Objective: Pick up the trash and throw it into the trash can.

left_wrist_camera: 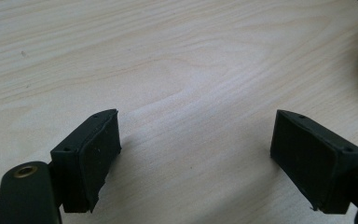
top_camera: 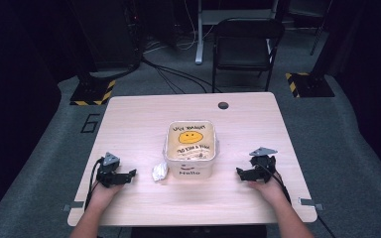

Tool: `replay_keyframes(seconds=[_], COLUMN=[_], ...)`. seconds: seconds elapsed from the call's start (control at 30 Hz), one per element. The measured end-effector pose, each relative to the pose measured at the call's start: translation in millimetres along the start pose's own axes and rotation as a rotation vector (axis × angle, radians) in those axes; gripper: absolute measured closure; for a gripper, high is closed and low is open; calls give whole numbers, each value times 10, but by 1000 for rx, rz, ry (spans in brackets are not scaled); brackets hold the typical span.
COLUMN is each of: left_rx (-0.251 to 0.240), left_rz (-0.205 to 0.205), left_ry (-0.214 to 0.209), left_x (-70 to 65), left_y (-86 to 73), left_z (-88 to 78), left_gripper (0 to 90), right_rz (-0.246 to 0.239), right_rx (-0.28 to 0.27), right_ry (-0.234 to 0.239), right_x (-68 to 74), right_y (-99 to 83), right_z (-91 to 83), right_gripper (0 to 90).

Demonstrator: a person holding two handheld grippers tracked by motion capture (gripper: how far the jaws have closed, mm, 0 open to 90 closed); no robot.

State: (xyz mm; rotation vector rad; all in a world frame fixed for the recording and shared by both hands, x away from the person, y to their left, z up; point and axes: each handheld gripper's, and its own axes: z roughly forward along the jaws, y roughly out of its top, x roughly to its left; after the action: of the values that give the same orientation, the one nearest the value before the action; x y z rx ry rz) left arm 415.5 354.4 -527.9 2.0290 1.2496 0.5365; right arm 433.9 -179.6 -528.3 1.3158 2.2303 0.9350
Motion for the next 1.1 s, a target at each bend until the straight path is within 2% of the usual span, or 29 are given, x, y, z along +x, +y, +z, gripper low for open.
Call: replay_keyframes(seconds=[0.23, 0.4, 0.77, 0.93, 1.1], left_rx=[-10, -2, -10, 23, 28], left_rz=[-12, 0, -2, 0, 1], left_ry=[8, -1, -2, -10, -18], left_x=[-13, -1, -9, 7, -1], left_y=[2, 1, -4, 21, 35], left_z=[13, 2, 1, -30, -46], left_gripper=[159, 162, 178, 211, 252], right_rz=[1, 1, 1, -12, -17], right_rx=[-1, 0, 0, -1, 0], right_ry=[3, 3, 2, 4, 7], right_x=[-1, 0, 0, -9, -12], right_y=[0, 1, 1, 0, 3], right_z=[-2, -2, 0, 2, 6], right_gripper=[0, 0, 0, 0, 0])
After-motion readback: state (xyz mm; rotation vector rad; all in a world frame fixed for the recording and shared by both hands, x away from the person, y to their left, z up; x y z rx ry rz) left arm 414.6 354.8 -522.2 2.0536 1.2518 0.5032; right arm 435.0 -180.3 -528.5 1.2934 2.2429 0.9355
